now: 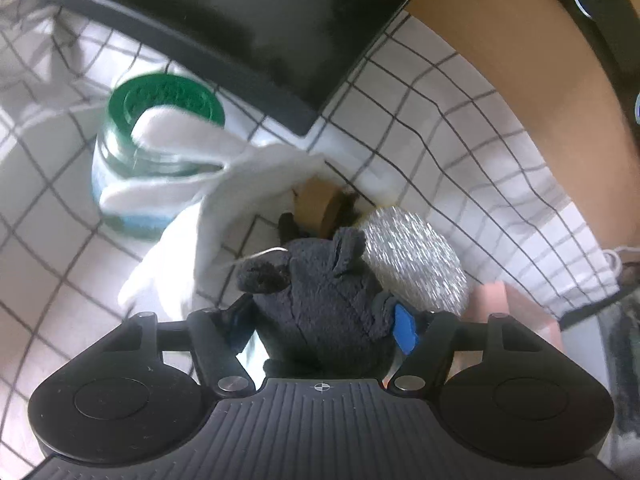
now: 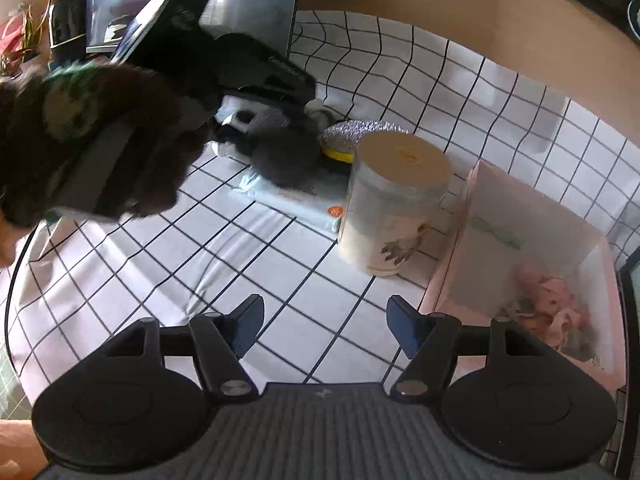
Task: Organize soft objects
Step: 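Grasp the black plush toy with the left tool, then grasp the white glove with the right tool while the left tool holds the plush toy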
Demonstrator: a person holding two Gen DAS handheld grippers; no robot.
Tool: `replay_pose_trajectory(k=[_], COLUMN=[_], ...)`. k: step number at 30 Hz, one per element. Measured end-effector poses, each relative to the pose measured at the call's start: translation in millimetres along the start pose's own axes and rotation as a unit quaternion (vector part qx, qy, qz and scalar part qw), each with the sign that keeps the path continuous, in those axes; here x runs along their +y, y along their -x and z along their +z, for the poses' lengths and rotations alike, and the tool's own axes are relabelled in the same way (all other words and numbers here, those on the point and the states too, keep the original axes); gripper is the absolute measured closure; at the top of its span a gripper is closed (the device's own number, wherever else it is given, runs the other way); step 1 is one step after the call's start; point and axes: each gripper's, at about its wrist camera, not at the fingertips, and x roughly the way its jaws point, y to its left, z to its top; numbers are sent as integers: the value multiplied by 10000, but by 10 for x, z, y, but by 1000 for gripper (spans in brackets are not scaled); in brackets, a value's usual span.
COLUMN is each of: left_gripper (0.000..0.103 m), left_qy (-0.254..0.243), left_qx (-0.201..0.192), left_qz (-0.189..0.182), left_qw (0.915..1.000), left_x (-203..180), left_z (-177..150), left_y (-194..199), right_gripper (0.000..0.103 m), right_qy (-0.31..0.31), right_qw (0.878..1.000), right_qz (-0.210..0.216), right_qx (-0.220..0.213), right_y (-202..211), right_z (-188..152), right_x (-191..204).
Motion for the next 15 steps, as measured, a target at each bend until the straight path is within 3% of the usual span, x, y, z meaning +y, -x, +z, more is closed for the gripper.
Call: replay_pose_trajectory(k=[2,6,12,15], left_gripper=[32,32,32,32], left_qy=[59,14,-188,4], left_qx=[27,-326,-970,-1119], left_qz=[-171,-363,263,466], left_qw=[9998,9988,9948,9926], left_x=[58,229,592,843], left_z=[-73,-301,-588,-651], left_y=[109,530,1165,1416], right_gripper=[35,35,35,35], right_qy=[99,360,238,91], right_qw=[9999,9981,9977,9978], right_qz=[-28,-163,28,275], right_qx=[-131,-482,-640,-594], right_y=[20,19,-234,-477], right_z=[70,263,663,853], right_x=[37,142,314,463])
